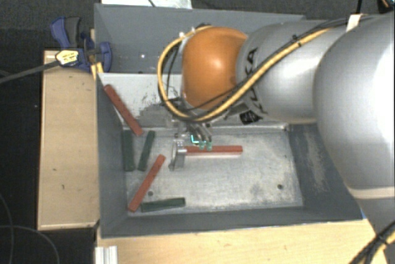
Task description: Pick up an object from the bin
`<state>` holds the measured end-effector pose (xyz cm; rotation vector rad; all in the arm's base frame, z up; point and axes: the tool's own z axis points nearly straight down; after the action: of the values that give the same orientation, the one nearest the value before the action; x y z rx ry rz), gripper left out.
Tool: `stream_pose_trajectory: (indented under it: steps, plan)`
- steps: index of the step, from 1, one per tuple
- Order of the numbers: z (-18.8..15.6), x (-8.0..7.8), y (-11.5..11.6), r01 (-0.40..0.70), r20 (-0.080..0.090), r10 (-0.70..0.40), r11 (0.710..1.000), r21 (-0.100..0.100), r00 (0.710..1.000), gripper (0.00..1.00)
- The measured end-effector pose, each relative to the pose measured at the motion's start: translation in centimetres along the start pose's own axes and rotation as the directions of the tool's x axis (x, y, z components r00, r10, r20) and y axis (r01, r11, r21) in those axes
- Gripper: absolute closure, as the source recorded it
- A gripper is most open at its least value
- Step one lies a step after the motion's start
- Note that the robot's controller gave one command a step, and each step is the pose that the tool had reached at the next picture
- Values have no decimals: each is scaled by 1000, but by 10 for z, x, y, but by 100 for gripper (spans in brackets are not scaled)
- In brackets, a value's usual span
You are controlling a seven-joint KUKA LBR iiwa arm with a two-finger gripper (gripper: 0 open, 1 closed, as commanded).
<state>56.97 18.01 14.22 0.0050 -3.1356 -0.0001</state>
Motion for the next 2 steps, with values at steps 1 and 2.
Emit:
stream_pose_trajectory:
  steps: [1,2]
  plan:
    - [69,-21,-59,86,2,-86,996,3,996,0]
    - [72,-7,-117,-13,5,13,1000,2,1000,0]
